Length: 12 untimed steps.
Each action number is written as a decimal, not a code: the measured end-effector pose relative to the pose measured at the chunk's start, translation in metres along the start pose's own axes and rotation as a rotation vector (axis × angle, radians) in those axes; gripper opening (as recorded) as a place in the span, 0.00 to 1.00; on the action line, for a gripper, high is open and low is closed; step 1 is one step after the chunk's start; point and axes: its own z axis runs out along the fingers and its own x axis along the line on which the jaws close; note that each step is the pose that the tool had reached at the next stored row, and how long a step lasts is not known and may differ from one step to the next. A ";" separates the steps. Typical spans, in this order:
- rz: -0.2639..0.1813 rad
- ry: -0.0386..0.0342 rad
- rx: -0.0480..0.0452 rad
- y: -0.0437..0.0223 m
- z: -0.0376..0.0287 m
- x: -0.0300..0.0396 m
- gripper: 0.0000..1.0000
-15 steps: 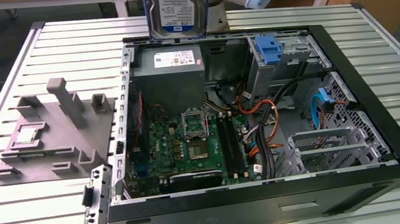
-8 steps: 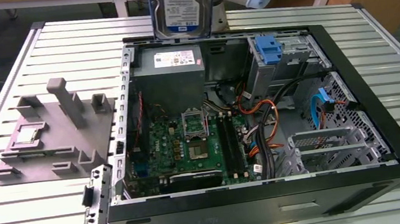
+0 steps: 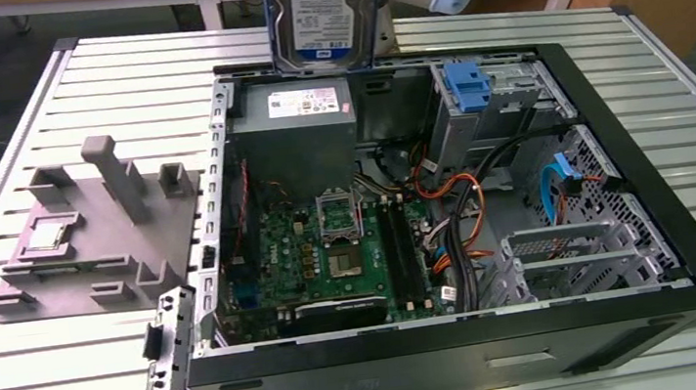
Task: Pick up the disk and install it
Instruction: 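Pick up the disk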
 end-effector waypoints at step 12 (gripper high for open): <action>0.000 0.0000 -0.0001 -0.0044 -0.0009 0.0132 0.35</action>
